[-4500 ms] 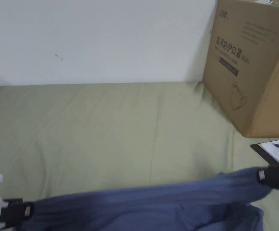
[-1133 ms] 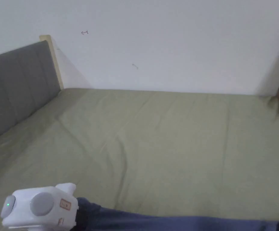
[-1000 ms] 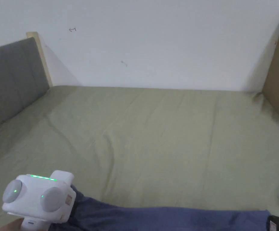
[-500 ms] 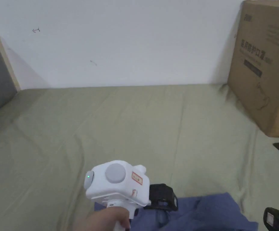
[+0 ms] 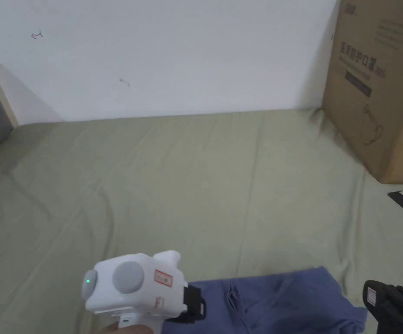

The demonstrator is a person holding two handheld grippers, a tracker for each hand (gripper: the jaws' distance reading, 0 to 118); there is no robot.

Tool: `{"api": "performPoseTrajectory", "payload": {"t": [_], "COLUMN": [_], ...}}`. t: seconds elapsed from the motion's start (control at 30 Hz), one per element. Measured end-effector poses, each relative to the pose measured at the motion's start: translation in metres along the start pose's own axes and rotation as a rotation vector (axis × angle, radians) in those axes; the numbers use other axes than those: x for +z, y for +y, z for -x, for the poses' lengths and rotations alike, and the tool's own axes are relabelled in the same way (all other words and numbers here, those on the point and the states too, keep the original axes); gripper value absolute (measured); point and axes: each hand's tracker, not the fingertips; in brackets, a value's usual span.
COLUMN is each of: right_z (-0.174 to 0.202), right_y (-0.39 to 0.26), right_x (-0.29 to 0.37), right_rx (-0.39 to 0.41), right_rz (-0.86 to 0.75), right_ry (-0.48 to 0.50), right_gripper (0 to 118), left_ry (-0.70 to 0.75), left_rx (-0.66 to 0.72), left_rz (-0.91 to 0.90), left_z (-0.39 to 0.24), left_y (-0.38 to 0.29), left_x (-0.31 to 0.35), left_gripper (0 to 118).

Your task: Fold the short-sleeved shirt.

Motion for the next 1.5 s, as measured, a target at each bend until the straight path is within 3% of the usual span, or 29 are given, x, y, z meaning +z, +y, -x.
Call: {"api": "performPoseTrajectory", "payload": {"t": [0.17,0.27,0.33,0.4,0.5,0.63,0.73,0.77,0.8,0.83,0.87,0.9,0.93,1.07,1.2,1.37,1.4,1.43,1.47,1.5], "right_z": [0.006,0.008,0.010,0.012,0.016,0.024,0.032,0.034,0.037,0.039,0.041,0.044,0.047,0.057,0.066,0.068,0.068,0.068,0.068,0.068], "right_y": [-0.004,-0.005,-0.006,-0.005,0.003,0.016,0.017,0.016,0.015,0.013,0.011,0.009,0.008,0.008,0.010,0.014,0.015,0.015,0.015,0.015], "right_x": [-0.002,-0.004,-0.006,-0.007,-0.002,0.001,-0.008,-0.012,-0.016,-0.019,-0.022,-0.023,-0.023,-0.026,-0.030,-0.031,-0.032,-0.032,-0.033,-0.033], "right_rx": [0.018,0.032,0.036,0.039,-0.002,0.015,0.047,0.066,0.081,0.084,0.082,0.080,0.079,0.067,0.110,0.119,0.118,0.117,0.115,0.110], "right_rz": [0.030,0.041,0.051,0.054,0.028,-0.018,-0.017,0.007,0.046,0.067,0.074,0.077,0.085,0.114,0.147,0.152,0.151,0.150,0.150,0.151], "right_ry": [-0.007,-0.005,0.003,0.003,0.042,0.063,0.059,0.055,0.052,0.053,0.055,0.057,0.057,0.063,0.051,0.045,0.043,0.042,0.041,0.044], "right_gripper": [0,0,0,0,0,0,0,0,0,0,0,0,0,0,0,0,0,0,0,0], "left_ry": [0.114,0.107,-0.080,-0.372,-0.528,-0.367,-0.088,-0.065,-0.157,-0.255,-0.336,-0.397,-0.424,-0.611,-0.846,-0.711,-0.669,-0.625,-0.560,-0.427], "left_rx": [-0.158,-0.171,-0.161,-0.127,-0.106,0.016,-0.025,-0.007,0.078,0.179,0.273,0.337,0.363,0.441,0.481,0.398,0.374,0.355,0.326,0.283], "left_rz": [0.062,0.040,0.013,-0.017,-0.130,-0.238,-0.197,-0.160,-0.107,-0.070,-0.034,-0.022,-0.018,-0.062,-0.013,-0.021,-0.024,-0.033,-0.043,-0.063], "left_z": [-0.046,-0.061,-0.068,-0.067,-0.054,0.016,0.083,0.108,0.132,0.156,0.171,0.183,0.190,0.198,0.182,0.170,0.167,0.166,0.166,0.163], "left_y": [0.002,-0.001,0.003,0.002,0.000,0.004,0.006,0.006,0.003,-0.001,-0.009,-0.017,-0.023,-0.036,-0.027,-0.008,-0.011,-0.012,-0.012,-0.011], "left_x": [-0.054,-0.057,-0.043,-0.021,0.028,0.086,0.105,0.104,0.103,0.100,0.094,0.087,0.079,0.042,0.000,-0.012,-0.009,-0.004,0.003,0.010], "left_gripper": [0,0,0,0,0,0,0,0,6,23,53,97,118,118,118,116,99,58,9,10]}}
